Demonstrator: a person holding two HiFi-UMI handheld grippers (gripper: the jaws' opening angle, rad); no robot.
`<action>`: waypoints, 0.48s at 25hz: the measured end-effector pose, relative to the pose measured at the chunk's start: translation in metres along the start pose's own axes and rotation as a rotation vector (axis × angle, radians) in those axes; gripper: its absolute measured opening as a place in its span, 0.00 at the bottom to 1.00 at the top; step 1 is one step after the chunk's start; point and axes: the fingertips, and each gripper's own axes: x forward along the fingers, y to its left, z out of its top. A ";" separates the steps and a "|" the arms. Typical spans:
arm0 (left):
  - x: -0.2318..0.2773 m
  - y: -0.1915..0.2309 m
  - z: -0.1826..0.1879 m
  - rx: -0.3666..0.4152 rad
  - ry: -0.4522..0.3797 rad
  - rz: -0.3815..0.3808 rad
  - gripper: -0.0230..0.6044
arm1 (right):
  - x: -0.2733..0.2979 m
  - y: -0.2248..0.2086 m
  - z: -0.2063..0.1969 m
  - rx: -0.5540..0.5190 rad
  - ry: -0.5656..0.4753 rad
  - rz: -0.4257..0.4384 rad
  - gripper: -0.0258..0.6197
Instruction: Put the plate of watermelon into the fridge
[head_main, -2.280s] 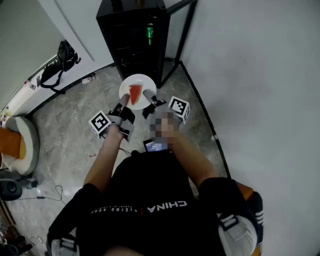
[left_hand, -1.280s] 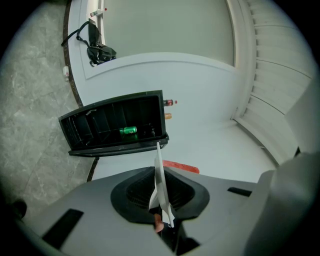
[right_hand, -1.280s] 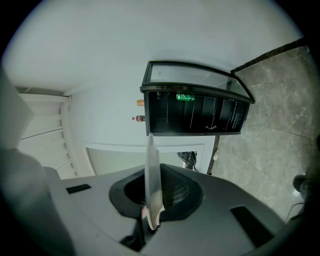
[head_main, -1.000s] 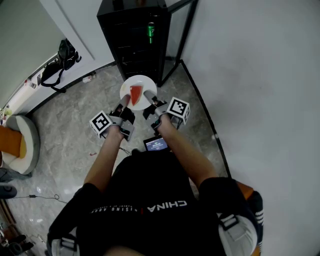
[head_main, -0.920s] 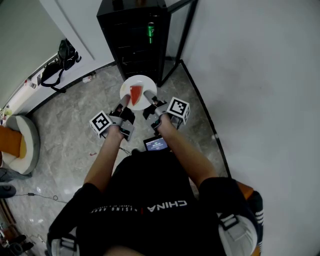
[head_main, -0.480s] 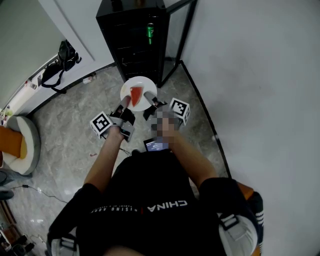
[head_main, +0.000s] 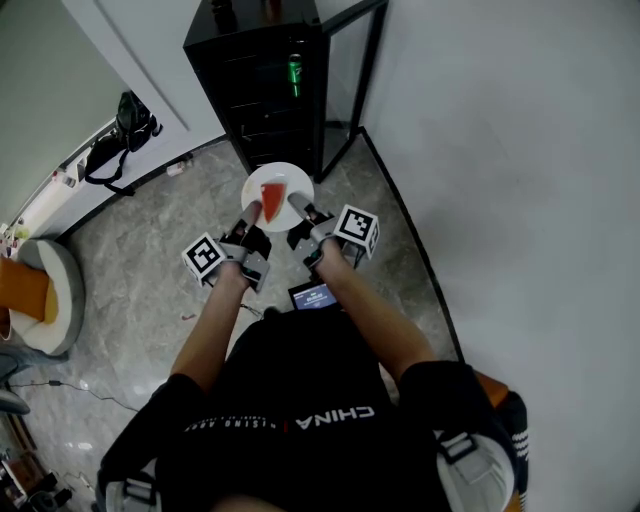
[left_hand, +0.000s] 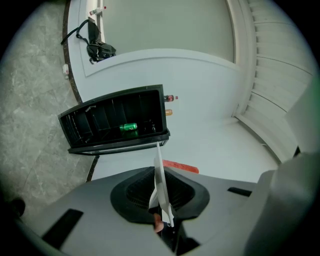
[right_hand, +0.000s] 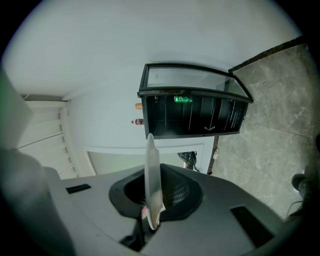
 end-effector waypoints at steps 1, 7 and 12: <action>0.000 -0.001 0.000 0.000 0.000 0.000 0.08 | 0.000 0.001 0.000 -0.002 0.001 0.000 0.08; -0.003 -0.012 0.000 0.004 -0.017 0.000 0.08 | -0.001 0.012 -0.003 -0.010 0.025 -0.001 0.08; 0.006 -0.007 -0.010 0.003 -0.053 0.017 0.08 | -0.005 0.006 0.010 0.003 0.062 0.000 0.08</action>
